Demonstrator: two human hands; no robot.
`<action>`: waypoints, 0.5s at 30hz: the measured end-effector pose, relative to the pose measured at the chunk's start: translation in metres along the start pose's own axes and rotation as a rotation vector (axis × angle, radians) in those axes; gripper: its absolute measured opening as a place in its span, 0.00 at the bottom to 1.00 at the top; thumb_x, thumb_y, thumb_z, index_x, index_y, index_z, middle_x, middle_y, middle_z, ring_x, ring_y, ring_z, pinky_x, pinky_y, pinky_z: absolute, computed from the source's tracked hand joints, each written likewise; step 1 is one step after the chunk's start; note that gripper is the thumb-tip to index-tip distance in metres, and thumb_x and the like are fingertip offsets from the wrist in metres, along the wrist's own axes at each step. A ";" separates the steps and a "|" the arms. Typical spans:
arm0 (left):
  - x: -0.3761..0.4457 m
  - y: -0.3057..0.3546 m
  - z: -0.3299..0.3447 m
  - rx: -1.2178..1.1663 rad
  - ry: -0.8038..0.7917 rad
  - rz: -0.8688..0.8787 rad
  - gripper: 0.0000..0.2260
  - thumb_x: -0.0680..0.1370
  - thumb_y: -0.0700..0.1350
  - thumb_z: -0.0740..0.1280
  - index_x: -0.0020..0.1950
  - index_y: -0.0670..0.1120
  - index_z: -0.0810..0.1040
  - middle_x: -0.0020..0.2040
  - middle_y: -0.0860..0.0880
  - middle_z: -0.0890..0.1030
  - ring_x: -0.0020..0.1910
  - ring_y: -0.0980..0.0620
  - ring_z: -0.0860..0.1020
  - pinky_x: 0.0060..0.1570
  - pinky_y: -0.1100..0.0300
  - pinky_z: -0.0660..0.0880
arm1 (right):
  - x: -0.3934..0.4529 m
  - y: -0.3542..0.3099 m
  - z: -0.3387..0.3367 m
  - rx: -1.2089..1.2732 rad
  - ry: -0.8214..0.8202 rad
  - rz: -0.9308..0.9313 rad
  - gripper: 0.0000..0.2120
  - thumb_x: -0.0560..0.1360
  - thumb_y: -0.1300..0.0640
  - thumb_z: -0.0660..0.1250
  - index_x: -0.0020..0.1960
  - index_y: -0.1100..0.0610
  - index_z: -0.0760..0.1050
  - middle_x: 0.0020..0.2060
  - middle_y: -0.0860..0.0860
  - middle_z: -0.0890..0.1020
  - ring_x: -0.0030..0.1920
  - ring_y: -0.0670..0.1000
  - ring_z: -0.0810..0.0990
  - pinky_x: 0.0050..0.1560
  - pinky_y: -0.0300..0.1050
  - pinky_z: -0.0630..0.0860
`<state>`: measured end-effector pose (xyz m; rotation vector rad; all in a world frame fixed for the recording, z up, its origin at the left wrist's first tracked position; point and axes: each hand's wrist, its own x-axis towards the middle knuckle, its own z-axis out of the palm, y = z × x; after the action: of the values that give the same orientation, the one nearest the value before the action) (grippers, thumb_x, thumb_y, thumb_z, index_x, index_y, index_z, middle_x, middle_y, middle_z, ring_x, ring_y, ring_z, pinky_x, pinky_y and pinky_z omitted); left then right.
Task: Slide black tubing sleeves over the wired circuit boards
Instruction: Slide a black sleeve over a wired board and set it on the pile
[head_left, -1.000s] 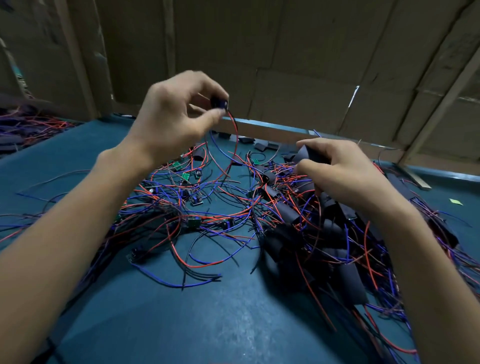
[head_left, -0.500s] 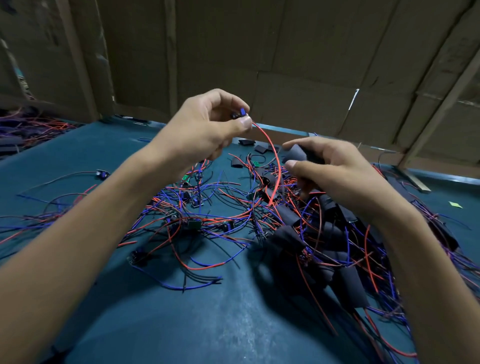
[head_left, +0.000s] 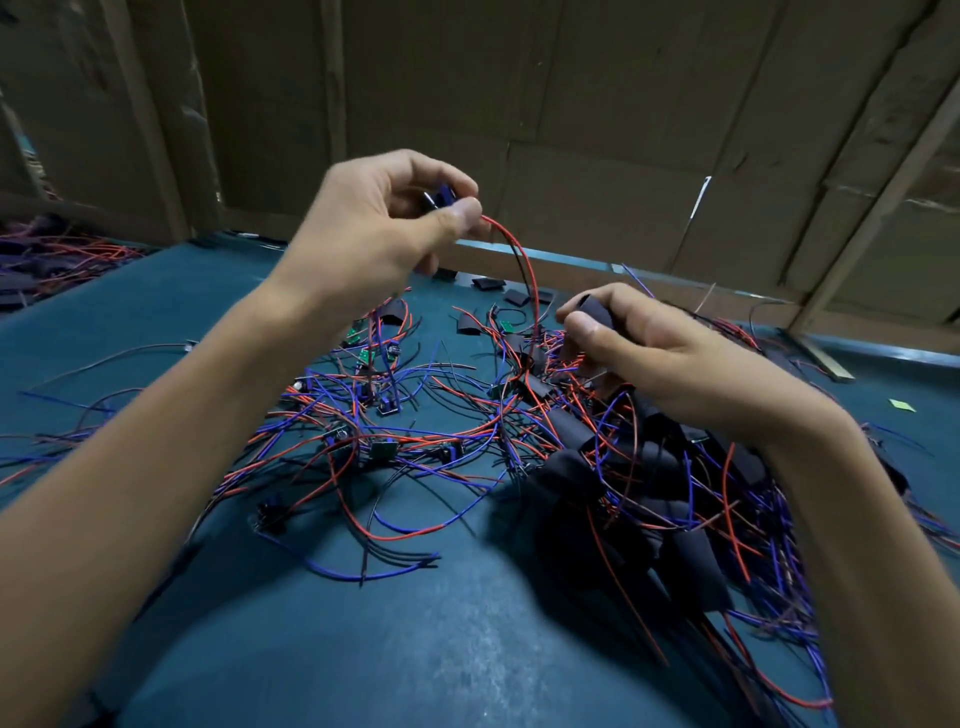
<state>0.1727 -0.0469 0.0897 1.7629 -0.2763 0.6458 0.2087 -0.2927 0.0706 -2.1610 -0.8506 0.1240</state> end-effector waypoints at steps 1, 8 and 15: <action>0.001 0.000 -0.003 -0.014 0.011 0.003 0.03 0.78 0.41 0.72 0.51 0.46 0.81 0.35 0.55 0.84 0.27 0.58 0.72 0.25 0.71 0.66 | 0.000 0.000 0.001 -0.013 -0.026 0.005 0.19 0.79 0.38 0.59 0.59 0.51 0.72 0.50 0.49 0.83 0.50 0.55 0.80 0.58 0.64 0.77; 0.005 0.000 -0.015 -0.142 -0.012 0.050 0.06 0.74 0.47 0.77 0.48 0.50 0.85 0.42 0.44 0.82 0.28 0.56 0.70 0.23 0.65 0.63 | 0.001 0.001 0.008 0.046 -0.186 0.027 0.25 0.71 0.34 0.59 0.58 0.51 0.69 0.62 0.47 0.82 0.57 0.46 0.83 0.60 0.56 0.79; 0.006 0.001 -0.022 -0.200 -0.040 0.053 0.05 0.74 0.46 0.76 0.49 0.50 0.84 0.46 0.44 0.86 0.32 0.55 0.71 0.24 0.66 0.64 | 0.001 0.002 0.013 0.197 -0.230 0.068 0.17 0.75 0.44 0.59 0.58 0.54 0.65 0.69 0.46 0.76 0.64 0.43 0.80 0.56 0.43 0.79</action>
<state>0.1711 -0.0261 0.0979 1.5825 -0.4028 0.5995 0.2058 -0.2842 0.0607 -2.0144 -0.8548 0.4794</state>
